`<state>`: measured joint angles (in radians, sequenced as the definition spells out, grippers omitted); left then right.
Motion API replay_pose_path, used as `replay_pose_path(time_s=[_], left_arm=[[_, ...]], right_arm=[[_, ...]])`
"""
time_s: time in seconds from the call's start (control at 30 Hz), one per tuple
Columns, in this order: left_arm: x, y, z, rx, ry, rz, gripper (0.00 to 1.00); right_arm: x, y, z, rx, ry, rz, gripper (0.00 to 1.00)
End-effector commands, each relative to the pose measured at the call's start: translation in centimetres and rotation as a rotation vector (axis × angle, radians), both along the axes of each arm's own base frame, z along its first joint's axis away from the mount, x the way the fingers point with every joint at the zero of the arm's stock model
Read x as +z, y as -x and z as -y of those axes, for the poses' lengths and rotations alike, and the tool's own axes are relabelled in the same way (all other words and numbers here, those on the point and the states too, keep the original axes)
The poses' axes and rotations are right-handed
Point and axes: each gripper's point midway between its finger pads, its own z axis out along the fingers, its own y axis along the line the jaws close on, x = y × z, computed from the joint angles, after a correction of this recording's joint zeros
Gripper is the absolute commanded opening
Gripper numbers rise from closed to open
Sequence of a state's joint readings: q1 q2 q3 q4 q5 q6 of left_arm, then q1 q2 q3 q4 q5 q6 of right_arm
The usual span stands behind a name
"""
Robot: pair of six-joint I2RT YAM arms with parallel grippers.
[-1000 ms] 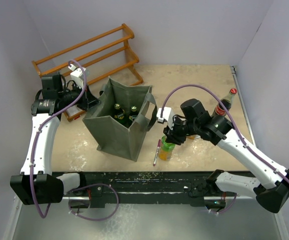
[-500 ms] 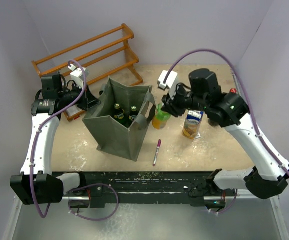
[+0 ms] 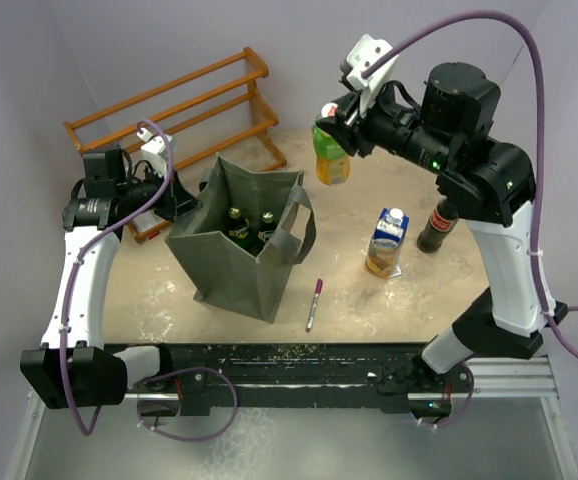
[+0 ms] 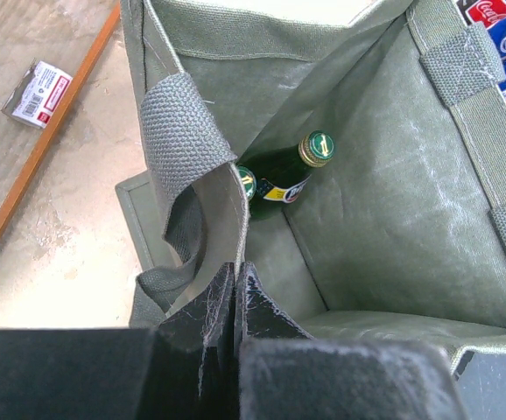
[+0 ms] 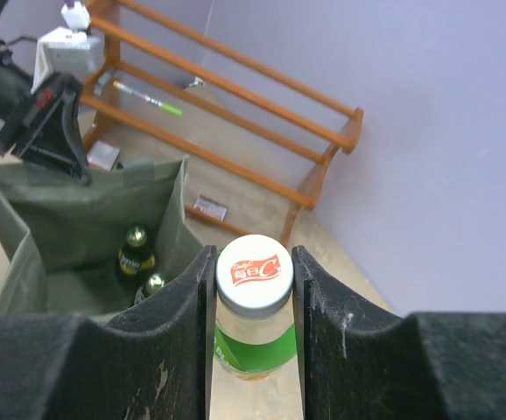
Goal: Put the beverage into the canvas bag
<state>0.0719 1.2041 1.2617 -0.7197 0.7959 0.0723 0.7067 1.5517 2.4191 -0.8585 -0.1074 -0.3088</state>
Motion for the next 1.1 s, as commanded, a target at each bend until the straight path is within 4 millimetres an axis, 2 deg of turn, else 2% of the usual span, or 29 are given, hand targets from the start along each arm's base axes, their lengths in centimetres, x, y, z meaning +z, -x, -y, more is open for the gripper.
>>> replay_pose_path(time_s=[0.0,0.1,0.23,0.47,0.63,0.77,1.07], left_arm=[[1.2,-0.5,0.0,-0.019,-0.004,0.054,0.0],[1.3,-0.5,0.0,-0.018,-0.003,0.053,0.0],[1.3,-0.4,0.0,-0.019,-0.007,0.052,0.0],[1.4,-0.1,-0.1,-0.018,-0.012,0.057,0.0],[1.5,0.1,0.0,-0.007,-0.003,0.051,0.0],[1.9,0.2,0.2,0.004,0.026,0.044,0.0],[1.8,0.3,0.2,0.009,0.042,0.037,0.0]], right_arm=[[6.5,0.3,-1.1,0.042,-0.14,0.187,0.0],[8.1,0.5,-2.4,0.074,-0.188,0.236,0.0],[9.3,1.0,-4.8,0.137,-0.24,0.272,0.0],[8.5,1.0,-9.6,0.253,-0.307,0.221,0.0],[5.5,1.4,-13.2,0.346,-0.291,0.116,0.0],[2.5,1.6,-15.1,0.405,-0.265,0.014,0.0],[-4.6,3.7,-18.2,0.58,-0.19,-0.2,0.0]])
